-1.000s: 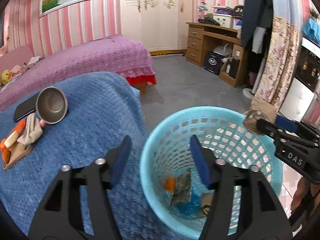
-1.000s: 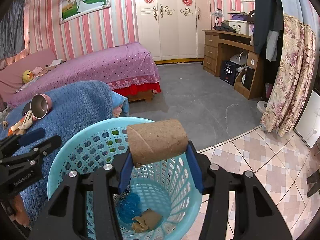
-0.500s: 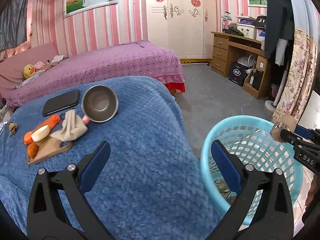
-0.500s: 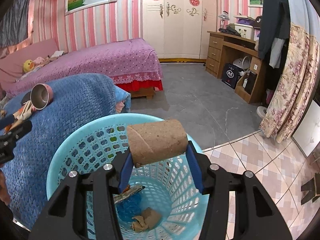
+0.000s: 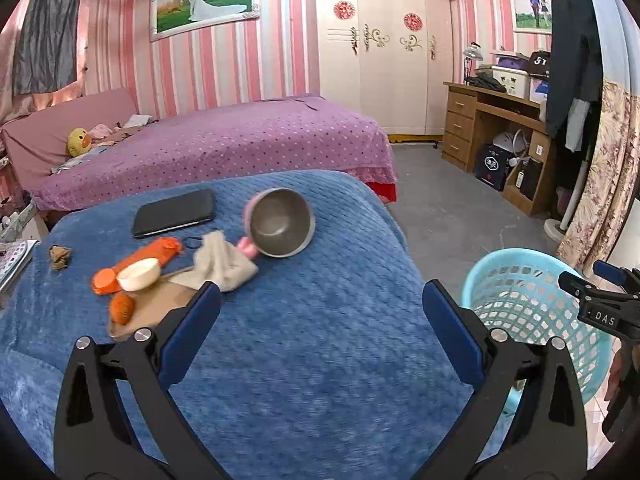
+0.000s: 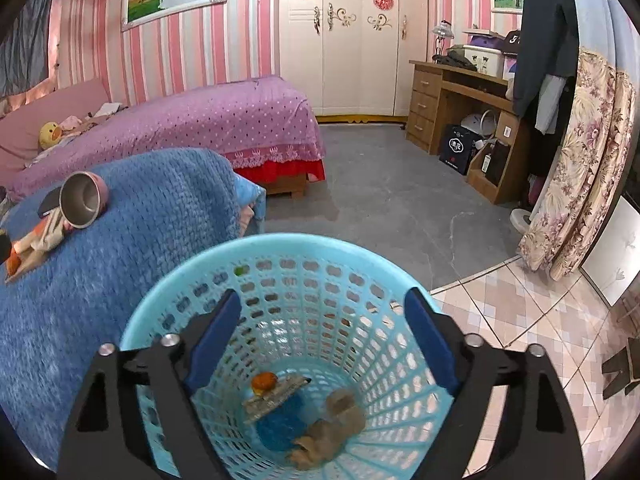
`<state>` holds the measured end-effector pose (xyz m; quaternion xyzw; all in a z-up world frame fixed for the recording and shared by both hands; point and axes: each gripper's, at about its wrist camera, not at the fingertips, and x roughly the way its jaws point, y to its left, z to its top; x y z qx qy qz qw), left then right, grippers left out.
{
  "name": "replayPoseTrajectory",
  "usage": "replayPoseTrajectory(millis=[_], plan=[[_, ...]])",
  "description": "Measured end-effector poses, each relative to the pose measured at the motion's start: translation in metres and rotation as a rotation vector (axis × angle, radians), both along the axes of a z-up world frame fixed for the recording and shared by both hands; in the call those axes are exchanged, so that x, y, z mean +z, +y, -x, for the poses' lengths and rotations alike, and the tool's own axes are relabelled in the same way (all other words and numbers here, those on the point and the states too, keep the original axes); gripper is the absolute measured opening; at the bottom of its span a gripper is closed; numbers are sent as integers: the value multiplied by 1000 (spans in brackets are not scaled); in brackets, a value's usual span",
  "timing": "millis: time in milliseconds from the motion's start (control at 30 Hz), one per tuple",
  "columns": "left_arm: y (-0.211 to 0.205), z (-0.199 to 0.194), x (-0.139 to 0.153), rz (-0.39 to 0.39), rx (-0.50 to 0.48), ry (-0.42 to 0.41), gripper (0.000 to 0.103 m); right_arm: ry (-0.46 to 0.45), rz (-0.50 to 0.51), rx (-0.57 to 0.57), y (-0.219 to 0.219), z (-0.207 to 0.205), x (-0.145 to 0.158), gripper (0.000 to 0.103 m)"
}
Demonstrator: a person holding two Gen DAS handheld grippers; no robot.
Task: Collect trash
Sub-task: 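Move the left tool to the tan tray and grasp the orange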
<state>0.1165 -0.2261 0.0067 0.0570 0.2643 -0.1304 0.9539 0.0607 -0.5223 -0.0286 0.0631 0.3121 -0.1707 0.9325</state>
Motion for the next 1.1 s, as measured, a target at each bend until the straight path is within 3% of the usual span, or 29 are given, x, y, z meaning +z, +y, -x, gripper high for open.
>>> replayPoseTrajectory(millis=[433, 667, 1100], plan=[[84, -19, 9, -62, 91, -37, 98, -64, 15, 26, 54, -31, 13, 87], [128, -31, -5, -57, 156, -38, 98, -85, 15, 64, 90, -47, 16, 87], [188, -60, -36, -52, 246, 61, 98, -59, 13, 138, 141, -76, 8, 87]])
